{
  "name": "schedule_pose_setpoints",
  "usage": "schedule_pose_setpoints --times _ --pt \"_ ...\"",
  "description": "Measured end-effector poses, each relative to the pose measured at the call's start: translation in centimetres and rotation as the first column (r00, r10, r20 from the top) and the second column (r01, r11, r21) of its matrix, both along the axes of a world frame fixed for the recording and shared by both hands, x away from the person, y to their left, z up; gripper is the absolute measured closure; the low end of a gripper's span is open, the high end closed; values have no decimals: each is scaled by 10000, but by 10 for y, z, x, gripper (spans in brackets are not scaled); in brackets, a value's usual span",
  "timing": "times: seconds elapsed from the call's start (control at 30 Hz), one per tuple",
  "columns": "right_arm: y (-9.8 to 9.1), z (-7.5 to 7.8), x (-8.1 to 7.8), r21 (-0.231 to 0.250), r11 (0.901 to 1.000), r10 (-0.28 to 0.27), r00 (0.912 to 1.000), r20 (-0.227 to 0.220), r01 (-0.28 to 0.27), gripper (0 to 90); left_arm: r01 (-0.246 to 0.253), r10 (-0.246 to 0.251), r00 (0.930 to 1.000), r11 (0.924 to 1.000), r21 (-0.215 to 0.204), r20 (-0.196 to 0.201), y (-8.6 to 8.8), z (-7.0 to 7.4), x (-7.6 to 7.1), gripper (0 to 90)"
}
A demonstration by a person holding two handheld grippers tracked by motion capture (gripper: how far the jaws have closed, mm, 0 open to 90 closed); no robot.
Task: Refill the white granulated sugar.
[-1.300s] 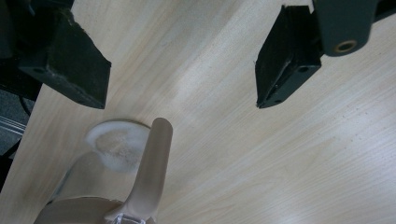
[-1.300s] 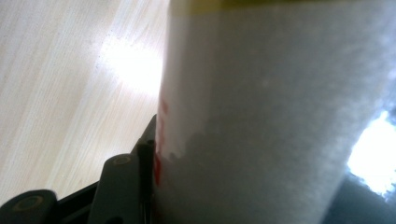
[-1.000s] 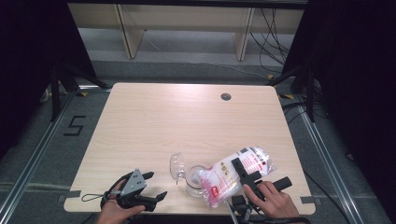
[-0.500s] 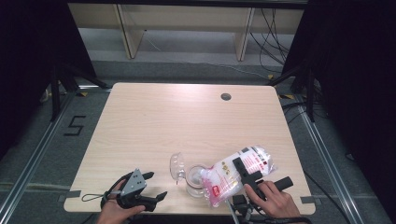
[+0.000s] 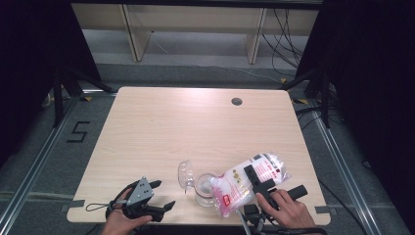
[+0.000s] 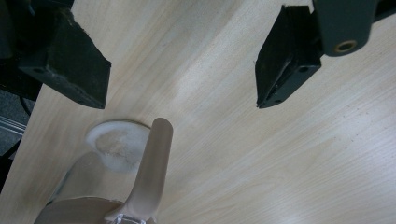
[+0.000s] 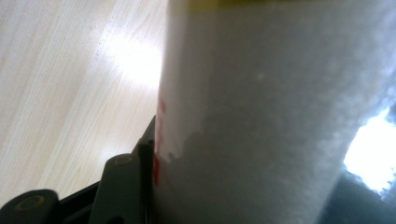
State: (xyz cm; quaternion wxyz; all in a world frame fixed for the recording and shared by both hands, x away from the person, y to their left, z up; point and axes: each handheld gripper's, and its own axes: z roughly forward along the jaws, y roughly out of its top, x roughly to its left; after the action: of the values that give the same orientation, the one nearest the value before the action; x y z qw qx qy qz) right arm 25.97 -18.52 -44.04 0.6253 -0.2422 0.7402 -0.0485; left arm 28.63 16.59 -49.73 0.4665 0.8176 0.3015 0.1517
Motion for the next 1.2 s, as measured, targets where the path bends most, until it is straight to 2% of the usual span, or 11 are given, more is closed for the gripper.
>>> schedule_pose_setpoints --times 0.03,0.13,0.97,1.0,1.03,1.07,1.1,1.2 --pt "-1 -1 -1 119 9998 -140 9999 -32 140 490 21 -21 10000 10000 28 38 0 0 0 179" --pt "-1 0 0 -33 10000 -32 10000 53 32 490 11 -11 10000 10000 24 21 0 0 0 180" --pt "-2 0 -1 148 9998 -164 9998 -139 166 503 -2 3 10000 10000 -84 87 0 -1 0 179" --pt "-2 0 -1 153 9997 -173 9997 -158 175 503 -5 5 9999 10000 6 107 0 -1 1 179" --pt "-3 -1 -1 359 9991 -201 9995 -232 209 504 -8 8 10000 10000 -16 98 0 -1 0 179" --pt "-3 -1 0 321 9993 -162 9996 -216 169 504 -6 6 10000 10000 1 97 0 0 0 179" --pt "-1 2 0 -6 10000 0 9999 -123 0 504 -3 3 10000 10000 11 93 0 0 0 179" --pt "-4 -1 0 436 9986 -277 9991 -308 291 506 -7 7 10000 10000 -60 89 0 -1 0 179"
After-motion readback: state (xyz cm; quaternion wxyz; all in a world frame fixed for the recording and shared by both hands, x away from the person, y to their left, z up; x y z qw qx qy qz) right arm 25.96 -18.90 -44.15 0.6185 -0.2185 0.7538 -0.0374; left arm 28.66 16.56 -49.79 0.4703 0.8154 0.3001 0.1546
